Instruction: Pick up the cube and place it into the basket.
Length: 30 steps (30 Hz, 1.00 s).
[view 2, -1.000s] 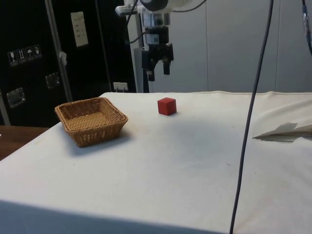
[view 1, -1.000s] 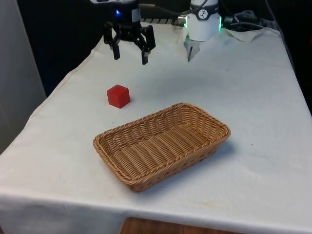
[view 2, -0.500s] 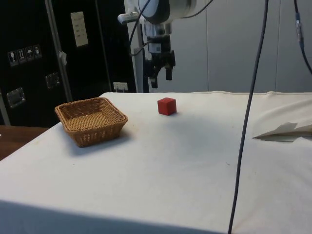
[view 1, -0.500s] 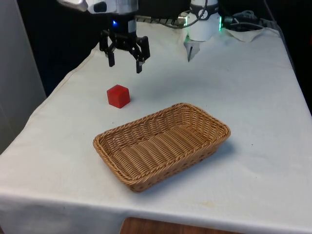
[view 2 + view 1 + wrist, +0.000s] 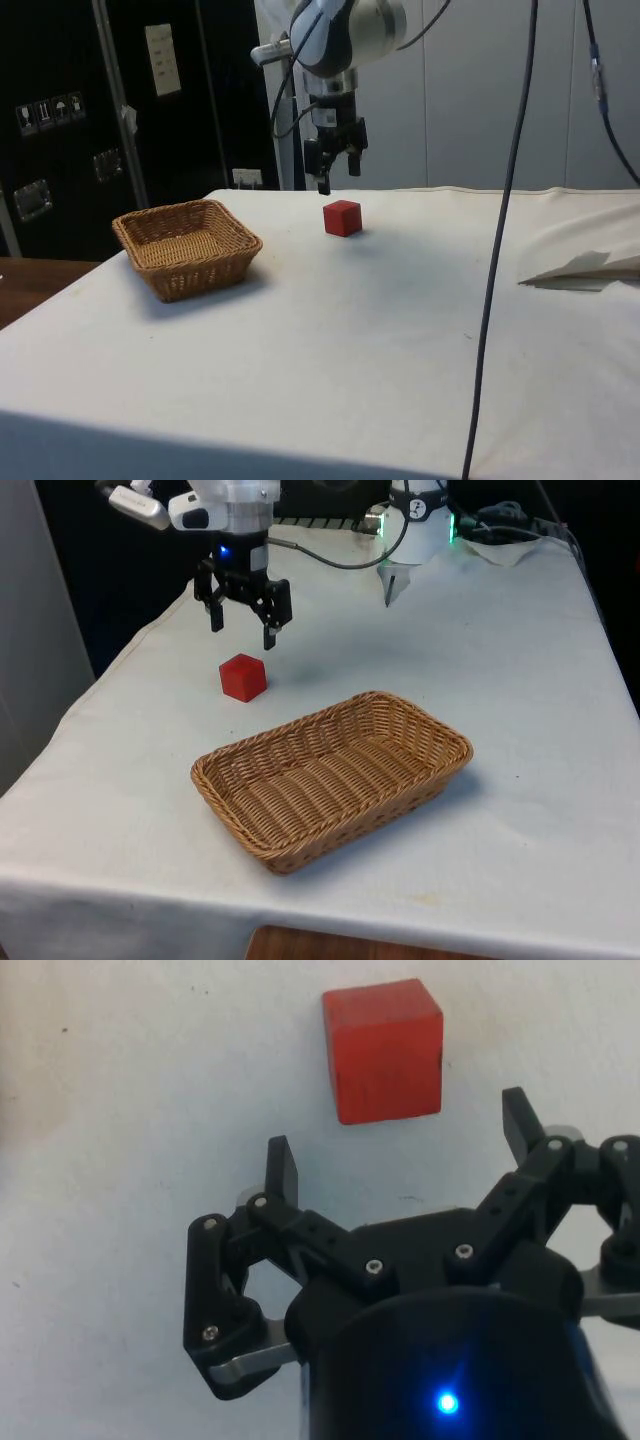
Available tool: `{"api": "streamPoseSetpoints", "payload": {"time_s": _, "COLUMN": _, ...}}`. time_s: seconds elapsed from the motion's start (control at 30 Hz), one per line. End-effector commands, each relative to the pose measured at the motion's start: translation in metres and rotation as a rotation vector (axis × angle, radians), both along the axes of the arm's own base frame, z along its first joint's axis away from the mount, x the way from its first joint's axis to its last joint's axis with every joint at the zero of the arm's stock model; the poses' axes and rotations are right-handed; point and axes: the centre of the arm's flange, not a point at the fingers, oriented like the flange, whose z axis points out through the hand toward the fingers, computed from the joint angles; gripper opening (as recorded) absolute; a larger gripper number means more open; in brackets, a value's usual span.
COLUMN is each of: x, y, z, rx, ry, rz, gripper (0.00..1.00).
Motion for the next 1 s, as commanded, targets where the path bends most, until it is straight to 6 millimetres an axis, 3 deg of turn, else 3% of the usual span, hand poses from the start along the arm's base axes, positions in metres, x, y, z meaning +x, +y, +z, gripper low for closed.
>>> {"api": "streamPoseSetpoints", "payload": {"time_s": 0.0, "x": 0.000, "y": -0.001, "z": -0.002, "rx": 0.007, "ry": -0.006, "rz": -0.009, "gripper": 1.00}}
{"api": "streamPoseSetpoints", "payload": {"time_s": 0.97, "x": 0.002, "y": -0.002, "z": -0.051, "rx": 0.102, "ry": -0.017, "rz": -0.026, "gripper": 1.00}}
